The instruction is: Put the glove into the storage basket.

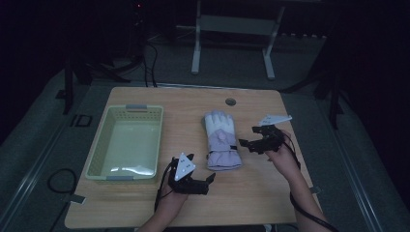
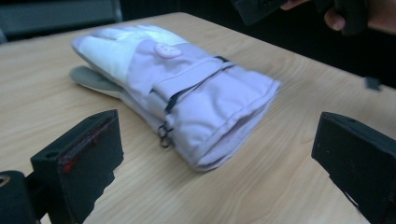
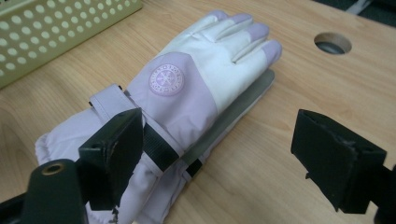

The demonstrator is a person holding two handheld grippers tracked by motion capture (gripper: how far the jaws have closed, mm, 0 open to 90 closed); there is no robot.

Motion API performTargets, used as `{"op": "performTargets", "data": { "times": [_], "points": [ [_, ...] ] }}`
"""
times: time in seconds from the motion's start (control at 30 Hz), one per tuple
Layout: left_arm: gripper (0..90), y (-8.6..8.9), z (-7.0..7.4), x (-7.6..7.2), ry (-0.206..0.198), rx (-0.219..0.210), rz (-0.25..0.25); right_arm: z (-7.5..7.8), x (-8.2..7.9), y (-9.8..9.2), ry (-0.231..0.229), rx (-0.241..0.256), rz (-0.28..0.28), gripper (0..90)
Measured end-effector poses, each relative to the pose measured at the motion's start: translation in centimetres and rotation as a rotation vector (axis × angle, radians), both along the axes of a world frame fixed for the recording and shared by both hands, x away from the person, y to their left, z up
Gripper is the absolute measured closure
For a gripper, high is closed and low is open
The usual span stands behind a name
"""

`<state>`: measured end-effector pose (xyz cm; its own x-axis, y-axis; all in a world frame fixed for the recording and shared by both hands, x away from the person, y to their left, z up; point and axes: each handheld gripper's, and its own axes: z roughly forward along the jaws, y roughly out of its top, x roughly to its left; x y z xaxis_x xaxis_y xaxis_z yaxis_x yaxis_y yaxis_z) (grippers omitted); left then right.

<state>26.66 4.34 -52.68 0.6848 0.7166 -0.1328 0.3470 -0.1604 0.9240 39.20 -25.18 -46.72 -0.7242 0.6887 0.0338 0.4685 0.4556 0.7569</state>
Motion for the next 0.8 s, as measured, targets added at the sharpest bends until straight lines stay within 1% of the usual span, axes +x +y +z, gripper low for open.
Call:
{"op": "performTargets", "data": {
  "times": [0.03, 0.07, 0.1, 0.13, 0.17, 0.2, 0.23, 0.3, 0.33, 0.37, 0.43, 0.47, 0.5, 0.53, 0.57, 0.63, 0.67, 0.7, 0.73, 0.77, 0.8],
  "points": [
    [2.3, -0.2, 0.3, 0.2, 0.015, 0.006, -0.007, 0.0, 0.0, -0.2, 0.014, 0.018, -0.003, 14.3],
    [2.3, -0.4, 0.6, 0.4, 0.017, 0.012, -0.008, 0.0, -0.1, -0.3, 0.024, 0.036, -0.012, 14.2],
    [2.3, -0.6, 0.9, 0.6, 0.022, 0.009, -0.016, 0.0, -0.2, -0.5, 0.038, 0.046, -0.020, 14.1],
    [2.3, -0.7, 1.2, 0.8, 0.027, 0.015, -0.022, 0.0, -0.3, -0.6, 0.045, 0.053, -0.020, 14.0],
    [2.3, -0.7, 1.2, 0.8, 0.027, 0.015, -0.022, 0.0, -0.3, -0.6, 0.045, 0.053, -0.020, 14.0],
    [2.3, -1.1, 1.7, 1.3, 0.030, 0.036, -0.018, 0.0, -0.4, -0.7, 0.041, 0.060, -0.026, 13.9],
    [2.3, -1.3, 1.9, 1.6, 0.036, 0.043, -0.012, 0.1, -0.4, -0.9, 0.042, 0.069, -0.024, 13.4],
    [2.3, -1.6, 2.1, 2.3, 0.047, 0.042, -0.020, 0.1, -0.3, -1.0, 0.045, 0.086, -0.031, 13.4],
    [2.3, -1.7, 2.2, 2.6, 0.045, 0.054, -0.012, 0.2, -0.3, -1.1, 0.045, 0.096, -0.035, 13.4],
    [2.3, -1.7, 2.2, 2.6, 0.045, 0.054, -0.012, 0.1, -0.2, -1.2, 0.050, 0.105, -0.029, 13.2],
    [2.3, -1.9, 2.4, 3.4, 0.037, 0.069, -0.011, 0.0, -0.1, -1.3, 0.050, 0.108, -0.030, 13.1],
    [2.3, -2.0, 2.5, 3.8, 0.036, 0.072, -0.007, -0.2, 0.1, -1.3, 0.054, 0.099, -0.033, 13.0],
    [2.4, -2.0, 2.6, 4.2, 0.045, 0.067, -0.016, -0.4, 0.3, -1.2, 0.060, 0.091, -0.035, 12.9],
    [2.3, -2.1, 2.7, 4.6, 0.049, 0.071, -0.013, -0.6, 0.4, -1.2, 0.054, 0.080, -0.047, 13.4],
    [2.5, -2.1, 2.9, 4.8, 0.049, 0.074, -0.012, -0.7, 0.5, -1.1, 0.055, 0.079, -0.051, 13.5],
    [7.1, -2.2, 3.1, 5.5, 0.040, 0.079, -0.002, -1.0, 0.8, -1.1, 0.054, 0.088, -0.054, 14.5],
    [7.4, -2.2, 3.3, 6.1, 0.042, 0.085, 0.000, -1.1, 1.0, -1.0, 0.056, 0.091, -0.055, 14.8],
    [7.5, -2.3, 3.4, 6.5, 0.041, 0.088, 0.009, -1.3, 1.2, -0.8, 0.050, 0.086, -0.056, 17.1],
    [8.3, -2.4, 3.5, 7.0, 0.048, 0.092, -0.001, -1.4, 1.4, -0.6, 0.048, 0.076, -0.062, 20.7],
    [13.3, -2.5, 3.5, 7.5, 0.061, 0.099, -0.005, -1.6, 1.7, -0.4, 0.048, 0.065, -0.060, 21.8],
    [15.5, -2.6, 3.5, 7.9, 0.072, 0.105, -0.002, -1.7, 1.9, -0.1, 0.044, 0.053, -0.061, 22.5]
  ]
}}
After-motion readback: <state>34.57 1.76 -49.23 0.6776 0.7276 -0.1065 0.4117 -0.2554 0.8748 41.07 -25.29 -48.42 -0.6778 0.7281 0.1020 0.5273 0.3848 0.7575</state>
